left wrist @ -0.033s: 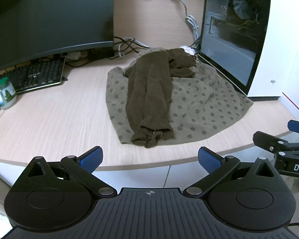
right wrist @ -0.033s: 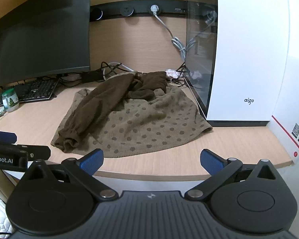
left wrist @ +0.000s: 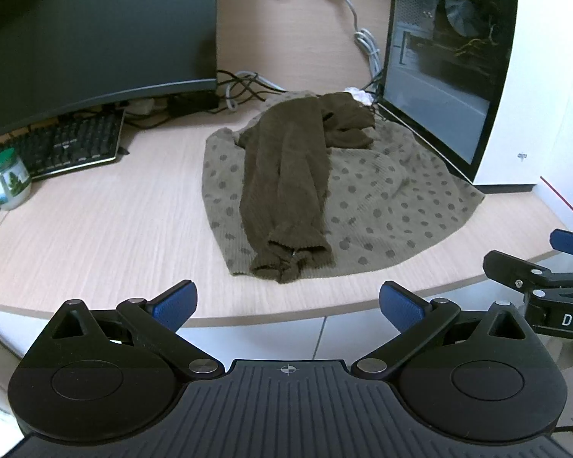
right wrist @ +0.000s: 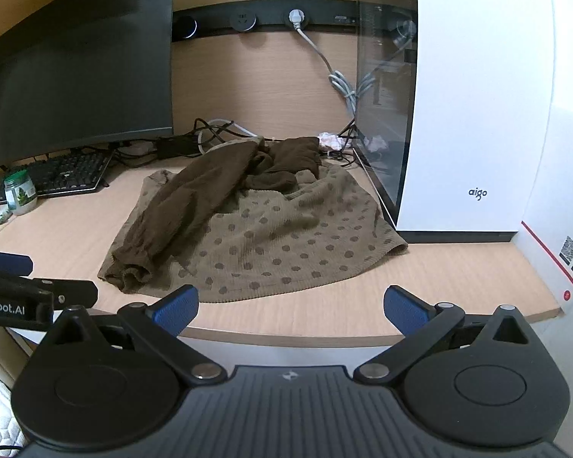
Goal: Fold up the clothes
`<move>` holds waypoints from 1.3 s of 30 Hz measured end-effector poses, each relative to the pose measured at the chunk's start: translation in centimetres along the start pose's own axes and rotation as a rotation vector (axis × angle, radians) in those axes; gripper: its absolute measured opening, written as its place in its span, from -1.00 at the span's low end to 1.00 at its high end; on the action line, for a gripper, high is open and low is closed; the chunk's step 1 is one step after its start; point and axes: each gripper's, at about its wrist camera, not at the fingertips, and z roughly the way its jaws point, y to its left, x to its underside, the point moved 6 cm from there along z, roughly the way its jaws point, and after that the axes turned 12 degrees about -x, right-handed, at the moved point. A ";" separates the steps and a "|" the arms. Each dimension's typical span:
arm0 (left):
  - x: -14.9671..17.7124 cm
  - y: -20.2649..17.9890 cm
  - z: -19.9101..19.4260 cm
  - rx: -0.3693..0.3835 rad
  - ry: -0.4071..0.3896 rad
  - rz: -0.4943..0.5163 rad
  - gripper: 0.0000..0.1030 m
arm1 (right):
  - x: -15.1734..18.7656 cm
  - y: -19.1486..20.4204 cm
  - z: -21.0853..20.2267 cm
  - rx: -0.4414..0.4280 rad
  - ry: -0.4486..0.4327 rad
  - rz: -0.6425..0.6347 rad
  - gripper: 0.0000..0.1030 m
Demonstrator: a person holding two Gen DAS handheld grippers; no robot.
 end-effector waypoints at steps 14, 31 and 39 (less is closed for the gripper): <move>0.2 0.7 0.0 0.022 0.026 0.003 1.00 | -0.7 0.0 0.5 -0.003 0.007 0.060 1.00; 0.5 0.7 0.5 0.028 0.061 -0.001 1.00 | -0.7 -0.2 0.7 -0.004 0.013 0.067 1.00; 0.6 0.4 0.6 0.032 0.072 0.000 1.00 | -0.6 -0.4 0.8 -0.007 0.019 0.069 1.00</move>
